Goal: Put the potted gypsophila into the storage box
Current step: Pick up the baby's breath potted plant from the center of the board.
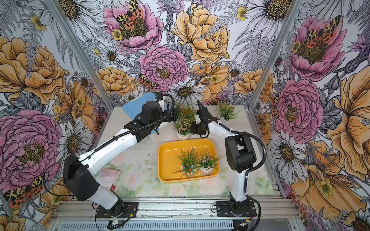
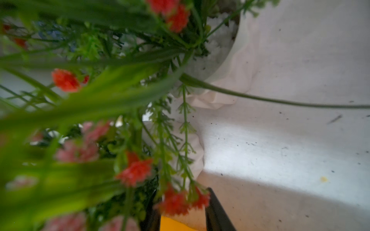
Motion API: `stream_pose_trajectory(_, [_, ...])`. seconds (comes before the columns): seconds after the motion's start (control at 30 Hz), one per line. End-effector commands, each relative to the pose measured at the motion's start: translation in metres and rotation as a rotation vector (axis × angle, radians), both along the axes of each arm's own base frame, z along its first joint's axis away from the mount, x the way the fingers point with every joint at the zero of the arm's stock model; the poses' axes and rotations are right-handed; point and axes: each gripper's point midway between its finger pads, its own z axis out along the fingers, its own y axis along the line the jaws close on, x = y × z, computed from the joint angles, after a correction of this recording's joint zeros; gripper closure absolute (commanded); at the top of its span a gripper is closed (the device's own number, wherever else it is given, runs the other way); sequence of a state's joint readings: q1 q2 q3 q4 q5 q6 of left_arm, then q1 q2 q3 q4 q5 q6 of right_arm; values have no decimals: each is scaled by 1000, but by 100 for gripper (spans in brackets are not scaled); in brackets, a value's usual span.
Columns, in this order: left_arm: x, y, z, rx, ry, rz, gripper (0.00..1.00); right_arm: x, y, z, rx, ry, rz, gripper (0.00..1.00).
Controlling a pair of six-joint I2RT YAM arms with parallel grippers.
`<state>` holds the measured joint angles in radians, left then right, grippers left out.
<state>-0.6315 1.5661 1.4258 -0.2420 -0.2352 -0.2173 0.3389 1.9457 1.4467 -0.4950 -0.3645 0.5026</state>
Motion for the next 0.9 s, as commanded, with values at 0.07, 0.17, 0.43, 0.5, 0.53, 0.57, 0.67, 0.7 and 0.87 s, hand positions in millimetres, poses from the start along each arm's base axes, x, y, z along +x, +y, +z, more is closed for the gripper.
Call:
stream_pose_trajectory(0.07, [-6, 6, 2, 1, 6, -11, 1, 1, 17, 6, 19, -29, 41, 63])
stream_pose_trajectory(0.17, [-8, 7, 0, 2, 12, -9, 1, -1, 20, 1, 5, -23, 47, 63])
stream_pose_trajectory(0.43, [-16, 13, 1, -10, 21, -4, 1, -2, 7, -20, -103, -11, -31, 71])
stream_pose_trajectory(0.5, [-19, 14, 1, -8, 23, -5, 1, -2, 9, -24, -116, -10, -32, 73])
stream_pose_trajectory(0.53, [-21, 15, 1, -6, 25, -6, 1, -3, 10, -25, -120, -9, -32, 73])
stream_pose_trajectory(0.57, [-22, 16, 0, -5, 27, -2, 1, -3, 12, -27, -124, -8, -30, 74])
stream_pose_trajectory(0.67, [-25, 20, 1, -6, 27, 11, 1, -4, 14, -30, -142, -8, -32, 76])
stream_pose_trajectory(0.7, [-26, 21, 1, -7, 28, 16, 1, -3, 14, -31, -145, -7, -35, 77])
stream_pose_trajectory(0.87, [-30, 24, 1, -3, 32, 33, 1, -3, 9, -37, -164, 10, -59, 86])
